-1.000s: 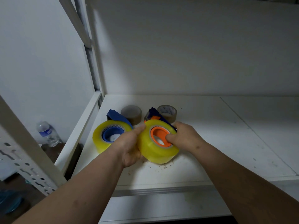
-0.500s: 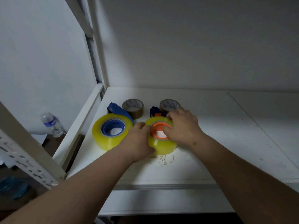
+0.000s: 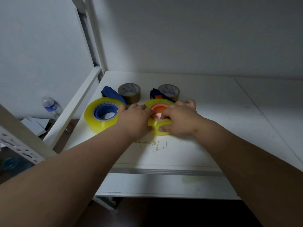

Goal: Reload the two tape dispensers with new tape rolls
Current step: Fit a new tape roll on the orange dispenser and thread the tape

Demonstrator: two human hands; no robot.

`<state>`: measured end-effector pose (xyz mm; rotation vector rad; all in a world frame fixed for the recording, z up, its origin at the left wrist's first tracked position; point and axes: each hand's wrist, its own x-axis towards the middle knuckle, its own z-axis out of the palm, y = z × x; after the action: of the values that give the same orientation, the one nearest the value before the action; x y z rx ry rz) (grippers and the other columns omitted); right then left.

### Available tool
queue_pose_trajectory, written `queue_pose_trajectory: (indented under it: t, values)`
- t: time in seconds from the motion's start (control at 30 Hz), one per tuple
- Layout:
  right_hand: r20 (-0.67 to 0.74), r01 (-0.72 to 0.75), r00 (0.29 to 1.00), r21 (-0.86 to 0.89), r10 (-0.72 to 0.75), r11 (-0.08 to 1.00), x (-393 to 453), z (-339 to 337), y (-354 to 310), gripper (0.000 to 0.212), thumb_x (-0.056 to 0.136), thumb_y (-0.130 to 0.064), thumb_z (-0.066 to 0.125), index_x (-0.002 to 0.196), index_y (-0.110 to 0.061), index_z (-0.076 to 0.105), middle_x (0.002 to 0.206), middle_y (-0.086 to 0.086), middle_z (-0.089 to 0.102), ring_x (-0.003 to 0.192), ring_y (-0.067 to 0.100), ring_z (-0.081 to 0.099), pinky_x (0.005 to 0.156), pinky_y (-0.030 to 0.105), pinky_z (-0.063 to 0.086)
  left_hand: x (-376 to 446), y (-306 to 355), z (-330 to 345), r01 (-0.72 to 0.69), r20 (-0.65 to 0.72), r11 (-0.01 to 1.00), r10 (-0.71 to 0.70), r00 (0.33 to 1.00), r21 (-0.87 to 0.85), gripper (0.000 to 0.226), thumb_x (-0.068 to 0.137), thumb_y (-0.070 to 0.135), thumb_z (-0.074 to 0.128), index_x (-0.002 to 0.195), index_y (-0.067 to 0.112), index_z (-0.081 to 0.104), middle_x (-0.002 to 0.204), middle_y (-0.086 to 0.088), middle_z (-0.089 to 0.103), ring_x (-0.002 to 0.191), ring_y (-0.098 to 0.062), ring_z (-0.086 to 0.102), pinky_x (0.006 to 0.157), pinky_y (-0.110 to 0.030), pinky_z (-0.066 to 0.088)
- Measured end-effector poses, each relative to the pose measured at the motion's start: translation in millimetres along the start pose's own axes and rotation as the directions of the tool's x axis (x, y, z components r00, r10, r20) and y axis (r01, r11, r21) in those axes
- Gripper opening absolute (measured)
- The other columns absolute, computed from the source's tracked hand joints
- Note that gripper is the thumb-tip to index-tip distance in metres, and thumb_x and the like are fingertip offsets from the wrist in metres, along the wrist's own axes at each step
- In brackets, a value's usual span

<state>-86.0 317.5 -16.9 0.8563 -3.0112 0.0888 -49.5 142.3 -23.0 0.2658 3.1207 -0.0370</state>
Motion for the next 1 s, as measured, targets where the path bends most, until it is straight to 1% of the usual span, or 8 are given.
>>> queue_pose_trajectory:
  t: [0.07, 0.13, 0.27, 0.37, 0.47, 0.6, 0.83, 1.0]
  values:
    - [-0.02, -0.024, 1.0, -0.019, 0.023, 1.0, -1, 0, 6, 0.045, 0.071, -0.067, 0.053, 0.106, -0.04, 0.06, 0.11, -0.007, 0.057, 0.117, 0.024, 0.038, 0.101, 0.051, 0.008, 5, 8, 3, 0.033, 0.021, 0.999, -0.032, 0.999, -0.023, 0.062, 0.089, 0.05, 0.056, 0.146, 0.03, 0.041, 0.158, -0.005, 0.037, 0.141, -0.028, 0.036, 0.106, -0.051, 0.025]
    - [-0.042, -0.052, 0.998, -0.036, 0.051, 0.998, -3, 2, 12, 0.041, 0.075, -0.064, 0.052, 0.107, -0.04, 0.059, 0.115, -0.006, 0.058, 0.118, 0.024, 0.039, 0.101, 0.052, 0.008, 9, 17, 6, 0.057, 0.04, 0.996, -0.055, 0.998, -0.071, 0.064, 0.092, 0.045, 0.053, 0.151, 0.029, 0.034, 0.165, -0.006, 0.025, 0.145, -0.029, 0.032, 0.109, -0.05, 0.022]
    - [-0.088, -0.137, 0.987, -0.053, 0.132, 0.989, -8, 8, 24, 0.037, 0.084, -0.057, 0.048, 0.115, -0.039, 0.057, 0.122, -0.006, 0.058, 0.124, 0.024, 0.037, 0.104, 0.053, 0.006, 12, 30, 11, 0.061, 0.068, 0.987, -0.052, 0.996, -0.149, 0.069, 0.094, 0.033, 0.049, 0.156, 0.03, 0.019, 0.168, -0.005, 0.014, 0.146, -0.025, 0.035, 0.116, -0.049, 0.014]
    - [-0.111, -0.166, 0.981, -0.078, 0.157, 0.983, -12, 13, 27, 0.041, 0.088, -0.055, 0.044, 0.123, -0.037, 0.053, 0.127, -0.005, 0.056, 0.125, 0.024, 0.038, 0.105, 0.054, 0.007, 10, 36, 14, 0.063, 0.067, 0.99, -0.055, 0.996, -0.127, 0.074, 0.094, 0.031, 0.049, 0.158, 0.031, 0.011, 0.169, -0.003, 0.01, 0.151, -0.023, 0.024, 0.119, -0.05, 0.009]
    - [-0.118, -0.157, 0.982, -0.057, 0.15, 0.986, -18, 18, 27, 0.044, 0.09, -0.052, 0.044, 0.13, -0.036, 0.047, 0.135, -0.005, 0.051, 0.128, 0.024, 0.037, 0.106, 0.055, 0.006, 6, 38, 15, 0.066, 0.056, 0.992, -0.06, 0.997, -0.111, 0.074, 0.095, 0.037, 0.049, 0.158, 0.029, 0.011, 0.169, -0.002, 0.01, 0.154, -0.023, 0.013, 0.12, -0.051, 0.007]
    - [-0.163, -0.154, 0.975, -0.007, 0.15, 0.988, -32, 19, 29, 0.046, 0.09, -0.047, 0.046, 0.133, -0.035, 0.041, 0.149, -0.007, 0.037, 0.133, 0.023, 0.032, 0.107, 0.054, 0.005, 0, 38, 13, 0.063, 0.054, 0.993, -0.058, 0.997, -0.104, 0.072, 0.095, 0.042, 0.049, 0.158, 0.028, 0.016, 0.169, -0.003, 0.01, 0.155, -0.025, 0.008, 0.12, -0.054, 0.006]
    - [-0.18, -0.231, 0.956, 0.026, 0.231, 0.973, -45, 5, 20, 0.042, 0.088, -0.045, 0.048, 0.128, -0.031, 0.047, 0.144, -0.005, 0.04, 0.133, 0.021, 0.03, 0.108, 0.052, 0.006, -12, 28, 2, 0.025, 0.014, 0.993, -0.024, 1.0, -0.113, 0.07, 0.095, 0.047, 0.047, 0.157, 0.028, 0.02, 0.169, -0.001, 0.011, 0.155, -0.024, 0.009, 0.12, -0.053, 0.008]
    - [-0.181, -0.29, 0.94, 0.028, 0.29, 0.957, -53, -5, -2, 0.041, 0.087, -0.044, 0.049, 0.126, -0.032, 0.05, 0.14, -0.002, 0.043, 0.132, 0.022, 0.031, 0.108, 0.052, 0.008, -27, 13, -10, -0.01, -0.017, 0.988, 0.008, 1.0, -0.151, 0.067, 0.096, 0.045, 0.047, 0.156, 0.029, 0.023, 0.168, 0.0, 0.014, 0.155, -0.023, 0.009, 0.121, -0.053, 0.008]
